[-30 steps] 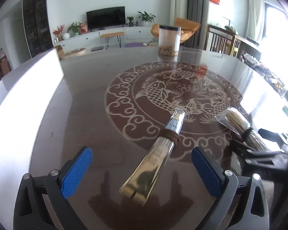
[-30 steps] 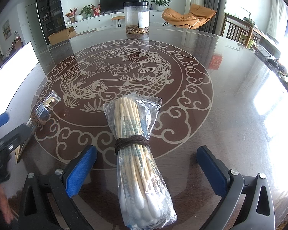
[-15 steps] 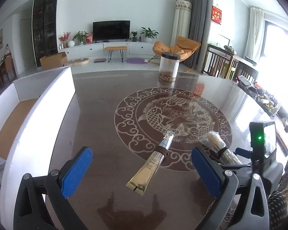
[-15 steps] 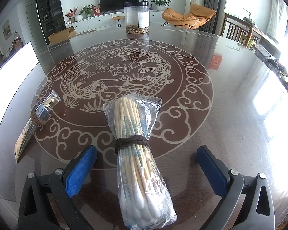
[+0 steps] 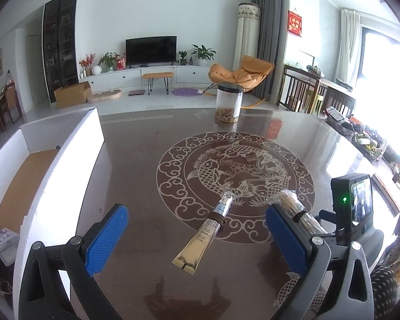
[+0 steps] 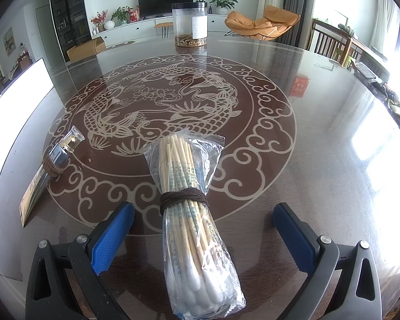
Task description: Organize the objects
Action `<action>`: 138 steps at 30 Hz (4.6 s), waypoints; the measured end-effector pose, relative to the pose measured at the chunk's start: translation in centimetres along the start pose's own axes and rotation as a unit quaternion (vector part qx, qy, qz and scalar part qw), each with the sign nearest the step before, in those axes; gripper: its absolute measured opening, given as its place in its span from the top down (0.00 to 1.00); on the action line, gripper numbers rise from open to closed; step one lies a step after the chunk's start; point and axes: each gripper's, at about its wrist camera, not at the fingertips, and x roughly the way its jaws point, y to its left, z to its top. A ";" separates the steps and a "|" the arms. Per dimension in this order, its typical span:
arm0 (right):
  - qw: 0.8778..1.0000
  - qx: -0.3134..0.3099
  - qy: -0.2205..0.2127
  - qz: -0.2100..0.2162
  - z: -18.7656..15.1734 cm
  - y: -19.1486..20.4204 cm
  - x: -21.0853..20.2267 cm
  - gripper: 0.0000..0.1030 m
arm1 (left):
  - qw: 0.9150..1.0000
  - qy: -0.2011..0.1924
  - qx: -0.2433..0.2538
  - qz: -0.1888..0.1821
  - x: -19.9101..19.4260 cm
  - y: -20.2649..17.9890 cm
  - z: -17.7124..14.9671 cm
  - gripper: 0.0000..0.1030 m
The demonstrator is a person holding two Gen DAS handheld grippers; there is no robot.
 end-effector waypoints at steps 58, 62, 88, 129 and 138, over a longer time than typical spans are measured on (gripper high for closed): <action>1.000 0.000 0.000 0.000 0.0 0.0 0.0 0.00 | 1.000 0.009 -0.025 0.000 -0.4 1.3 0.1 0.00; 1.000 0.000 0.000 0.000 -0.1 0.0 0.0 0.00 | 1.000 0.008 -0.026 0.001 -0.3 1.4 0.1 0.00; 1.000 0.000 0.000 0.000 -0.1 0.0 0.0 0.00 | 0.996 0.077 -0.035 0.012 0.4 4.6 -1.0 0.00; 0.987 -0.062 0.119 0.085 3.8 0.2 0.8 0.64 | 0.964 0.201 0.152 -0.087 14.4 -3.6 -1.3 0.48; 0.993 -0.002 0.075 0.094 2.7 -2.3 -3.4 0.72 | 0.980 0.105 0.117 -0.120 7.9 -2.4 -1.0 0.73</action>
